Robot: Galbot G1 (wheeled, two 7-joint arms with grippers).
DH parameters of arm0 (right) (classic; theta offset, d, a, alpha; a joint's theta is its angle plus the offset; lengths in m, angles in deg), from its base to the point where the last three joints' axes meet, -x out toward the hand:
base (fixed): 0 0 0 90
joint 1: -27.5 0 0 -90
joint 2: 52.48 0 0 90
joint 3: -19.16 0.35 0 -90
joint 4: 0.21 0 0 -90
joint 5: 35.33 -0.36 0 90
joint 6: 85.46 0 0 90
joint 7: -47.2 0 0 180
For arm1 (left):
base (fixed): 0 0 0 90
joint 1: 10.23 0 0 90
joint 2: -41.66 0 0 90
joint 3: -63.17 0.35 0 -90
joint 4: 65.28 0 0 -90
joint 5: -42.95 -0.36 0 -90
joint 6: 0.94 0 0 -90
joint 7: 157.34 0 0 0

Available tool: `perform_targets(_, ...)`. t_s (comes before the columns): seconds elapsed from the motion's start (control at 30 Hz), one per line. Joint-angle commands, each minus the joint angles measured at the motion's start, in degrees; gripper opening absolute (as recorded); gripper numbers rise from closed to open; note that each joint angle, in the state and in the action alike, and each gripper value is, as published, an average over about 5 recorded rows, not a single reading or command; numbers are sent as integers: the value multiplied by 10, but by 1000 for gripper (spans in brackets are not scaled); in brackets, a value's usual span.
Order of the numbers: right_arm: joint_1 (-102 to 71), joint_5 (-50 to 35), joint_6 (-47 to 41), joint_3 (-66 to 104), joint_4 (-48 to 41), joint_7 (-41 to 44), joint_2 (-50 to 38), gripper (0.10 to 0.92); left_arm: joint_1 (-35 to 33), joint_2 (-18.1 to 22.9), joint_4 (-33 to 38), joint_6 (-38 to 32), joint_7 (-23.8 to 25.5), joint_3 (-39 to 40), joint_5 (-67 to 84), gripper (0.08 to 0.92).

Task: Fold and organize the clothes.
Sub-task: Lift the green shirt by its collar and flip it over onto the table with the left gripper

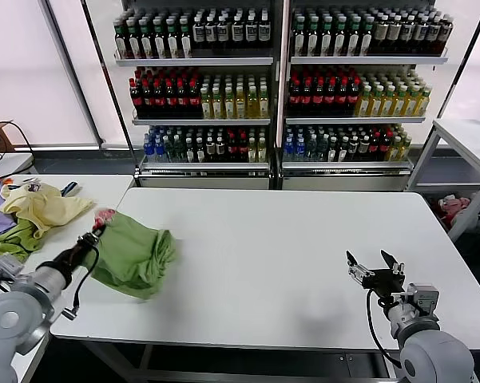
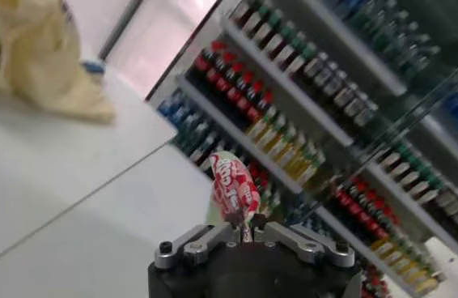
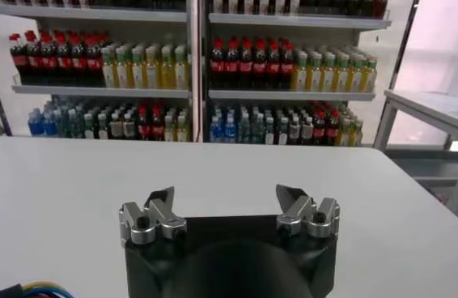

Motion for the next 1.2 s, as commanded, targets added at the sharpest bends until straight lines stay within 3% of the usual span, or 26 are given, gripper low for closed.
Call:
perform_targets(0.03, -3, 1, 1, 1, 4, 0, 5, 823, 20, -16, 99, 3, -4, 55, -59, 122)
perform_targets(0.17, -7, 3, 2, 2, 8, 1, 7, 823, 37, 42, 85, 5, 7, 195, -203, 122)
perform_targets(0.33, -10, 7, 4, 7, 10, 2, 8, 823, 60, 120, -7, 4, 37, 361, -413, 122)
perform_targets(0.67, -17, 6, 8, 16, 11, 5, 5, 823, 158, 224, -128, 0, 39, 488, -517, 122)
perform_targets(0.8, -15, 6, 8, 18, 12, 7, 4, 823, 167, 242, -161, -4, 52, 520, -571, 123)
perform_targets(0.93, -8, 5, 8, 16, 9, 8, 2, 823, 155, 247, -146, -34, 75, 531, -587, 147)
perform_targets(1.2, 15, 12, 10, -13, -4, 8, 5, 823, 108, 230, -91, -112, 114, 521, -540, 365)
